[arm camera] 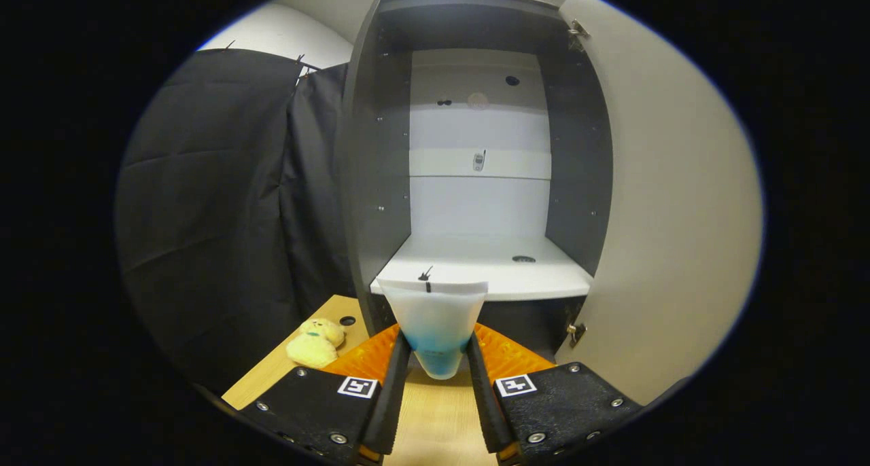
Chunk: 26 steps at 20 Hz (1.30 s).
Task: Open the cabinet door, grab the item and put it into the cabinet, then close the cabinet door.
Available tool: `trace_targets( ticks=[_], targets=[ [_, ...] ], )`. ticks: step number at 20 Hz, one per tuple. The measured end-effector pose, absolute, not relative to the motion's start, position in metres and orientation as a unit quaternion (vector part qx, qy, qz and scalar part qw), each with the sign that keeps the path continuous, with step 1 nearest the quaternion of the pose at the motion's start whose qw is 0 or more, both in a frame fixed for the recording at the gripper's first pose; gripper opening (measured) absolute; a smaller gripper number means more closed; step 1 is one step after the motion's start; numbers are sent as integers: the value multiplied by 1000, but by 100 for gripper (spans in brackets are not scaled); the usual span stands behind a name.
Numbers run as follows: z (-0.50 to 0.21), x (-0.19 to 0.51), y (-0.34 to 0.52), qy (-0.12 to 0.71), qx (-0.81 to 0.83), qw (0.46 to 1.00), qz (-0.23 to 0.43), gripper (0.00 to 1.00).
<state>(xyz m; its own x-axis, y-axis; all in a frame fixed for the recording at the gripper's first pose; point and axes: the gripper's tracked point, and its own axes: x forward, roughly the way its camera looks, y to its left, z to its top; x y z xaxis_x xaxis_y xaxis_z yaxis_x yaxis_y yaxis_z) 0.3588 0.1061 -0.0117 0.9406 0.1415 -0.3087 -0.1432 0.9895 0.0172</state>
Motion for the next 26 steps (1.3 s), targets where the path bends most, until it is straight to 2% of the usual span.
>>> trace_targets(
  ticks=[11, 22, 26],
  targets=[
    [9, 461, 108, 147, 17, 987, 66, 49],
    [-29, 548, 95, 211, 11, 977, 34, 49],
    [-28, 553, 90, 203, 6, 979, 22, 57]
  ],
)
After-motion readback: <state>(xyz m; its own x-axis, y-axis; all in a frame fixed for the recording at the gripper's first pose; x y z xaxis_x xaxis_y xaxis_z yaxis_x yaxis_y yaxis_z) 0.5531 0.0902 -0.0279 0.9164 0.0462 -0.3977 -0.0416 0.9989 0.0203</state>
